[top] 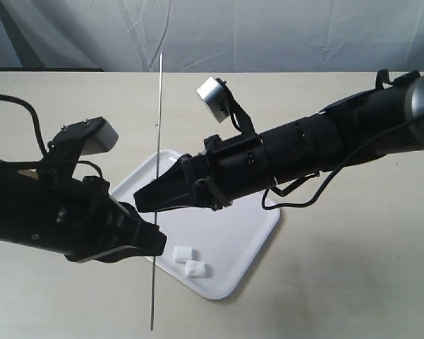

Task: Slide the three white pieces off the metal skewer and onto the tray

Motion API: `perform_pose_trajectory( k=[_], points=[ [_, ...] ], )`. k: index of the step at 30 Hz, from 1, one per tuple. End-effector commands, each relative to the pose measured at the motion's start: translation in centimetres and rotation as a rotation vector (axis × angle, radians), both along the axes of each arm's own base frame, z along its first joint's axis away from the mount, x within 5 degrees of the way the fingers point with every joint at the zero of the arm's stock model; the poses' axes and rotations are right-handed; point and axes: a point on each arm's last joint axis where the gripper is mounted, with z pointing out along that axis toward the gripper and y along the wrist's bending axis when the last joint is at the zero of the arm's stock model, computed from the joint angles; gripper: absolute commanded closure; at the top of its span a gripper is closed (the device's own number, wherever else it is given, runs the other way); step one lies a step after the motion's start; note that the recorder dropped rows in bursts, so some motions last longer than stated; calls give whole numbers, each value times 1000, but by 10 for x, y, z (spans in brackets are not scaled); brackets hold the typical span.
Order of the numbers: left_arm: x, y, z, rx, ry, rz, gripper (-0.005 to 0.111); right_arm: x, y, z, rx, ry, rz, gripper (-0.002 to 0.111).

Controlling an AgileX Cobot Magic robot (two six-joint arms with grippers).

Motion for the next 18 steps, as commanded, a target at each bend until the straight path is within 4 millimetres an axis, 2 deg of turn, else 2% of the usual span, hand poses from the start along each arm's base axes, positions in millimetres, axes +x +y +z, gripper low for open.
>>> perform_pose_trajectory(
  k=[1,18],
  points=[
    [0,-1,3,-14,0,-3,107,1,0,2,13,-7,-4,70],
    [0,1,1,15,-25,-14,107,2,1,3,27,1,-20,75]
  ],
)
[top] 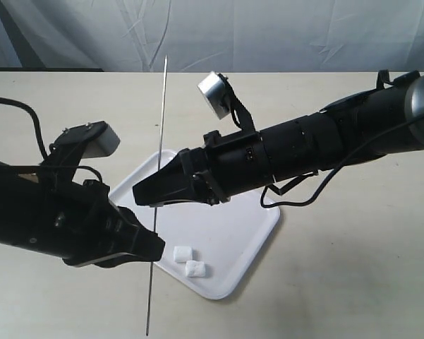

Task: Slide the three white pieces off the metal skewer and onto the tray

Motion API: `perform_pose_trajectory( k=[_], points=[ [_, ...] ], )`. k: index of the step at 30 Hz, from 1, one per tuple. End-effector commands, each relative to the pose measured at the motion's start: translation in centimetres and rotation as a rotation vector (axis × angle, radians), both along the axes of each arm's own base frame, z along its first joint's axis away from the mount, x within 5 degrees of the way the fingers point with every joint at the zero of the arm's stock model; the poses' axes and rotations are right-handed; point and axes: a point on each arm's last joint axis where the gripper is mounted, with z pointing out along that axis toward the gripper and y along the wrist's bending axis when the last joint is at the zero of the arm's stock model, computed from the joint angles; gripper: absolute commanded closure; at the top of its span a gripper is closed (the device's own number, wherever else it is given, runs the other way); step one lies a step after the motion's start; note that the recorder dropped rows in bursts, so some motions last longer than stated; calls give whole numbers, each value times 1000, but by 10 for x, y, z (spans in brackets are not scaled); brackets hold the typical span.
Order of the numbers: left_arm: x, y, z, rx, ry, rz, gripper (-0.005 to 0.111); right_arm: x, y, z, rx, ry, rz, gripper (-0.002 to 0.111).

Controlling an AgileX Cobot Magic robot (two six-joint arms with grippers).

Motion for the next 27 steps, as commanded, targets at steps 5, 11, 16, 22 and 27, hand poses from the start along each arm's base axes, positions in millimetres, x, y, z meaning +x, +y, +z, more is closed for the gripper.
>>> perform_pose_trajectory(
  k=[5,11,16,22,27],
  points=[
    [3,1,2,12,-40,6,107,0,0,1,4,-13,7,75],
    [4,3,0,45,-43,17,107,0,0,0,-4,-16,0,88],
    [4,5,-1,67,-53,9,107,2,0,0,2,-12,-15,89],
    [-9,11,-17,125,34,-36,107,16,-10,3,26,5,-112,89],
    [-25,21,-40,169,122,-40,107,26,-14,13,27,-74,-149,89]
  ],
)
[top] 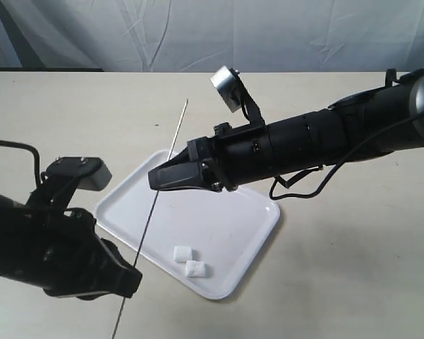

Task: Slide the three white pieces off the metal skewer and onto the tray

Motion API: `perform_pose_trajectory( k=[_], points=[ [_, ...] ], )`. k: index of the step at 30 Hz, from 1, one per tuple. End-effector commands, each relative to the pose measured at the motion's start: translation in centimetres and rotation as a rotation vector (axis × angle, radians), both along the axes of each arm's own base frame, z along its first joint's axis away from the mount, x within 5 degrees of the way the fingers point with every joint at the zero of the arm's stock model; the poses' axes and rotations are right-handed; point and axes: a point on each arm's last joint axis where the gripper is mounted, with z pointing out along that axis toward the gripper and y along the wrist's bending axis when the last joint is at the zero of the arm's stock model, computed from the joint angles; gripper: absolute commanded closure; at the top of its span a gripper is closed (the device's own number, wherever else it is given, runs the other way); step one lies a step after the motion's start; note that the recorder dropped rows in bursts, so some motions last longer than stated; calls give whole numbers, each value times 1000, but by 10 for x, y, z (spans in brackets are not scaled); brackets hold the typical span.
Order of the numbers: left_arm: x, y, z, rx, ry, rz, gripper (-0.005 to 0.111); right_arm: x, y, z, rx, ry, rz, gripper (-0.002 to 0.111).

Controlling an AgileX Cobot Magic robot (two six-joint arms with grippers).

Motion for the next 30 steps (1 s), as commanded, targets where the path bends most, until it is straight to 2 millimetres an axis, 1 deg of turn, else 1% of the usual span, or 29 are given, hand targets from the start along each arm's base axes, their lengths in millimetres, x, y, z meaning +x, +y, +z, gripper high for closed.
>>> perform_pose_trajectory(
  k=[1,2,3,7,9,11,13,14,15,17,21,24,26,28,30],
  points=[
    [-16,9,-18,51,95,-17,107,15,-6,26,56,-96,-66,89],
    [-18,10,-20,57,105,-18,107,17,-7,29,57,-106,-73,89],
    [-21,12,-24,65,117,-18,107,22,-10,37,64,-135,-93,89],
    [-23,14,-26,70,126,-17,107,32,-18,54,83,-190,-133,89],
    [-23,13,-26,68,125,-15,107,34,-21,59,79,-209,-153,89],
    [-23,14,-26,71,127,-19,107,36,-22,59,61,-211,-176,89],
    [-20,14,-24,98,107,-36,107,33,-24,44,-99,-195,-147,89],
    [-15,14,-18,137,92,-41,107,30,-26,31,-259,-201,-106,89],
    [-13,15,-15,165,79,-50,107,27,-28,24,-337,-205,-84,89],
    [-6,17,-9,224,47,-47,107,23,-30,15,-438,-210,-52,89],
    [5,19,-2,334,39,-62,107,16,-32,1,-505,-196,-58,89],
    [11,16,-6,381,88,-82,107,11,-31,-10,-534,-180,-56,87],
    [17,11,-8,396,113,-91,107,11,-31,-18,-548,-162,-44,80],
    [24,6,-10,405,133,-108,107,12,-30,-26,-556,-138,-38,69],
    [31,1,-9,415,144,-137,107,13,-30,-31,-564,-125,-39,66]
  ],
)
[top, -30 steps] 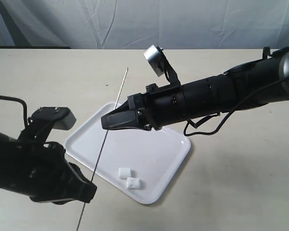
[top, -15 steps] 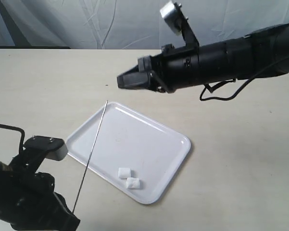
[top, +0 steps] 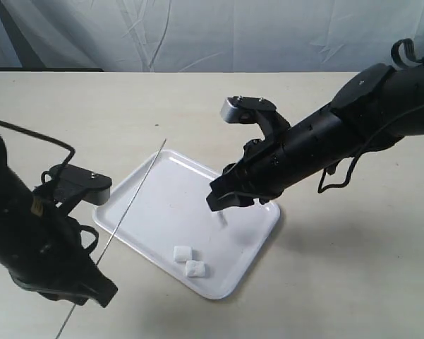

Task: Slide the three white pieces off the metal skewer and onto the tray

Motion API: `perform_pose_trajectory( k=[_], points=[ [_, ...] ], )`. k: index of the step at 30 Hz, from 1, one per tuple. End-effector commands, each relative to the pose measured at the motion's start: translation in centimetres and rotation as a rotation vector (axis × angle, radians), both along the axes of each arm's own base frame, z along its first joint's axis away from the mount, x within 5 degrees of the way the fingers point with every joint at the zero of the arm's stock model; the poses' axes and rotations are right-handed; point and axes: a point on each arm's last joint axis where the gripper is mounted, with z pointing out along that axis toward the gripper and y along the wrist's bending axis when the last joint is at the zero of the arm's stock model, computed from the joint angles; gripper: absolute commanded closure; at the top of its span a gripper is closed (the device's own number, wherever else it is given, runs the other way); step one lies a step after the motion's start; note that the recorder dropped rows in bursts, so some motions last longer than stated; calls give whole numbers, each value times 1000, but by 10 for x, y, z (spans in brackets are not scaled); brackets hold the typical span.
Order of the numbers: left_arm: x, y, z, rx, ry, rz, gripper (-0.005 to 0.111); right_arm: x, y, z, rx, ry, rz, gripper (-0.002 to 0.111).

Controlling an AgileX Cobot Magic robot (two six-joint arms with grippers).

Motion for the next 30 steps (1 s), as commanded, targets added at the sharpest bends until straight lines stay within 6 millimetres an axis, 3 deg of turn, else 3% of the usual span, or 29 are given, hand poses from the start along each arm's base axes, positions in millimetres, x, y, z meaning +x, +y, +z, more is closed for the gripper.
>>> perform_pose_trajectory(
  k=[1,8,14,21,25,30],
  points=[
    [15,-11,2,21,32,-48,107,2,1,-13,-24,26,-9,66],
    [49,-30,-11,118,98,-128,107,2,0,-10,-23,12,-11,66],
    [75,-48,-31,169,177,-148,107,-10,-2,15,-3,-28,83,66],
    [89,-57,-56,225,254,-162,107,-23,-14,47,-55,-137,162,66],
    [95,-56,-58,264,233,-186,106,-29,-16,62,-43,-170,184,66],
    [107,-53,-52,220,218,-132,93,-32,-18,72,-27,-190,168,66]
  ],
)
